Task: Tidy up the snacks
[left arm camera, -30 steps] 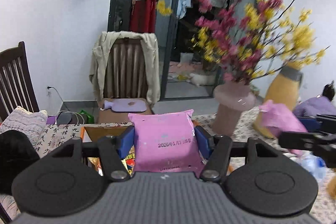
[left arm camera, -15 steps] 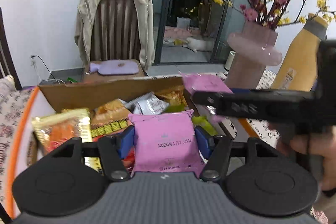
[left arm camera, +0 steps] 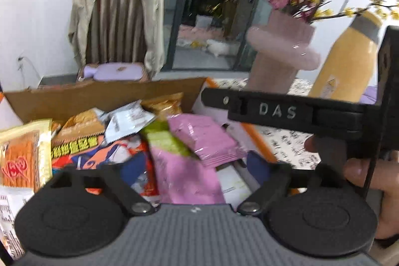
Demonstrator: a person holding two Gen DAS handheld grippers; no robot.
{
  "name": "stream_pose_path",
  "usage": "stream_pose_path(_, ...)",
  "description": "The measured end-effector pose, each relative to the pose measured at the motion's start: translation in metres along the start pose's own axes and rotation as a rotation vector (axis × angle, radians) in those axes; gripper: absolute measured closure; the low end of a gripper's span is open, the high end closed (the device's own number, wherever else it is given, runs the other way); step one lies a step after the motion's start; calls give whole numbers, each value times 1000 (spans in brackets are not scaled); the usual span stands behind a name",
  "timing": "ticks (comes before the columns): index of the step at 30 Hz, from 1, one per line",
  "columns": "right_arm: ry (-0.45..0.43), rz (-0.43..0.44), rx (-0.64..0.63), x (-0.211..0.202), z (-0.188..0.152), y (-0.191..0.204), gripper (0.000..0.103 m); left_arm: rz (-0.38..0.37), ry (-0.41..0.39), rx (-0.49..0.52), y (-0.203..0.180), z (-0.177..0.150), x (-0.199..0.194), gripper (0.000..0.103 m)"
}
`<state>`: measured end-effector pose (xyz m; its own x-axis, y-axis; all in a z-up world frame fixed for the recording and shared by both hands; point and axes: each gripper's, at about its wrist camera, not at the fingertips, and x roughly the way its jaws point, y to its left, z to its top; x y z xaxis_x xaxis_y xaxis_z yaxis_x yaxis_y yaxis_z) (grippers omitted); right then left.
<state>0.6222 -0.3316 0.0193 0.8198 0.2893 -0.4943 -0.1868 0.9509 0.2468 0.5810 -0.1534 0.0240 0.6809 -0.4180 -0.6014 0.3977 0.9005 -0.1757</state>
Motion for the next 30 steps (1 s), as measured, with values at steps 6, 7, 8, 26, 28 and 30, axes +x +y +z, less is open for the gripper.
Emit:
stream_pose_path(6, 2, -18, -45, -27, 3, 4, 31, 59, -30, 65, 15, 3, -31, 6)
stream_pose_path(7, -1, -19, -52, -31, 4, 6, 31, 78, -33, 64, 22, 2, -37, 5)
stream_pose_path(8, -6, -21, -58, -36, 5, 8, 30, 107, -35, 69, 30, 1, -43, 5)
stream_pose_path(26, -42, -65, -118, -146, -4, 63, 12, 379, -271, 5, 68, -14, -203, 0)
stream_pose_path(28, -63, -73, -139, -164, -8, 74, 9, 373, -291, 10, 62, -18, -218, 0)
stream_pose_path(30, -87, -78, -157, -181, -12, 83, 4, 369, -313, 0, 55, -24, -235, 0)
